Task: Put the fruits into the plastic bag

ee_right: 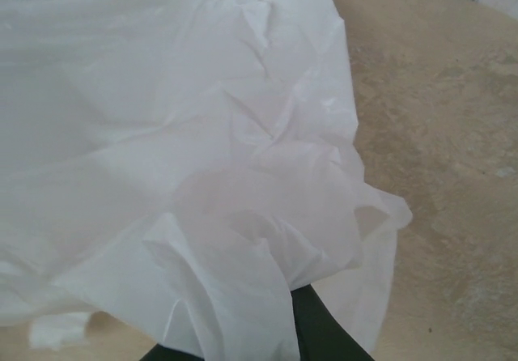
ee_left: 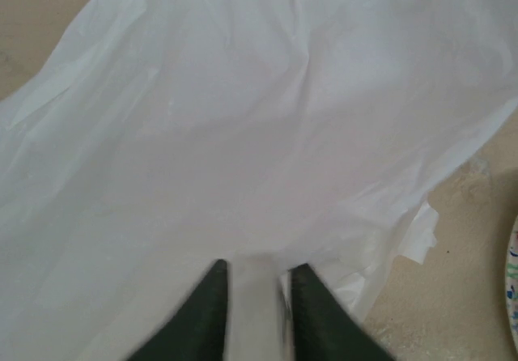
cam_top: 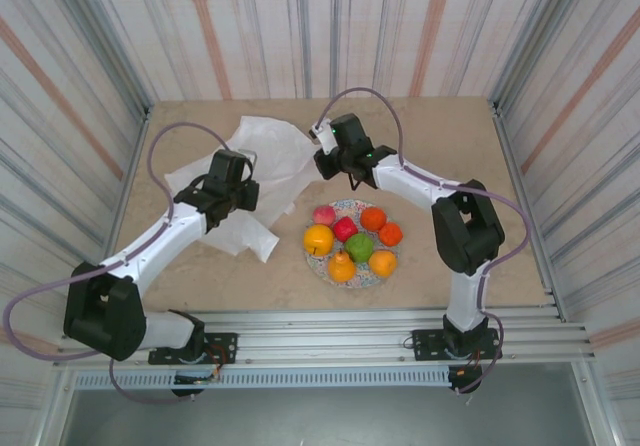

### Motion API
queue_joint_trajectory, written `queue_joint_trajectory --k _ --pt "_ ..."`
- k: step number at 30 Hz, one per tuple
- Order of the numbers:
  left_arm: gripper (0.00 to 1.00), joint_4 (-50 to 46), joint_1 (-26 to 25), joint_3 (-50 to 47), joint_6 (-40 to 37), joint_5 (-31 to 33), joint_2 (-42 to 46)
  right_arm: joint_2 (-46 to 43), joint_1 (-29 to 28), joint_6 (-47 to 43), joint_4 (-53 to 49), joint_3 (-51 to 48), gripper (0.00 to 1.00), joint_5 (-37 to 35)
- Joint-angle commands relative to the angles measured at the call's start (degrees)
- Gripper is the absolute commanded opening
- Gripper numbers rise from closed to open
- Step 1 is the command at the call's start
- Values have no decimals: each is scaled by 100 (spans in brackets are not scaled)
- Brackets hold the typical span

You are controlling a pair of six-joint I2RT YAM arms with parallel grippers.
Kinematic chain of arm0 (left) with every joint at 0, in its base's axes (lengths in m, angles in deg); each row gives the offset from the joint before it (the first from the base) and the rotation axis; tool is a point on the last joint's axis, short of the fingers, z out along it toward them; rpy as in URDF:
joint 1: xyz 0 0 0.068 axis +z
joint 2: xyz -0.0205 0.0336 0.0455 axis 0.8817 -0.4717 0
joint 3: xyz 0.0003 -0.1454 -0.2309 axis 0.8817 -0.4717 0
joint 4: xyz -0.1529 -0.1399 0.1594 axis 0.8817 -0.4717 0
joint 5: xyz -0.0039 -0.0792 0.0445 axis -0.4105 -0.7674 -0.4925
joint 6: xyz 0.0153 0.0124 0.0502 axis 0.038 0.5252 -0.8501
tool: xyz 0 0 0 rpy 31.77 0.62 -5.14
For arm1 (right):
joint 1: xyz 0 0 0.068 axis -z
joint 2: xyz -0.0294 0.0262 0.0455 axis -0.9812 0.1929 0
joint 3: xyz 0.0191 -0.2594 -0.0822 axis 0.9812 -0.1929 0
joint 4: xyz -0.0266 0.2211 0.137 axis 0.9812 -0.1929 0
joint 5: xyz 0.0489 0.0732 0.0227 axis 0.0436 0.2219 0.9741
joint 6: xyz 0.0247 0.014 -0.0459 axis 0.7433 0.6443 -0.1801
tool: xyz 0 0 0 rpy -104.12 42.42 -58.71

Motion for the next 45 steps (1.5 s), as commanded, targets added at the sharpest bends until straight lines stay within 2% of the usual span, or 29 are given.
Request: queue_joint_trajectory --k 1,3,6,9,13,17,23,29,31,33,36,39,44,45 --pt "45 249 -65 -34 -170 -459 317 -290 -27 550 -477 251 15 228" --pt "55 292 -158 13 -288 -587 356 -297 -24 710 -685 409 14 198" --pt "68 308 -447 88 -513 -386 309 -323 -23 1087 -875 629 13 391" --pt "76 362 -677 149 -766 -115 174 -370 -23 1406 -961 729 13 554" --pt "81 383 -696 264 -828 -118 -161 -459 -24 1675 -978 724 13 597" --pt "81 405 -695 426 -876 58 -551 -516 -19 1805 -918 653 13 672" --pt "45 109 -598 922 -822 43 -1112 -511 12 1834 -812 627 13 474" --pt "10 482 -524 703 -609 -91 -681 -291 130 1944 -840 738 14 344" --pt "2 456 -394 750 -485 -259 -494 -301 126 1957 -799 770 20 418" --pt "0 252 -231 930 -350 -504 -316 -408 141 1959 -817 849 28 479" --pt "0 -189 -167 1197 -279 -482 -81 -689 186 1966 -845 926 57 744" --pt "0 -377 -37 1270 -157 -534 73 -1105 205 1925 -834 790 77 1069" --pt "0 -851 394 1633 219 -1078 59 -2225 205 1776 -328 -114 100 1283" --pt "0 -963 429 1719 272 -1115 39 -2434 207 1710 -281 -266 99 1264"
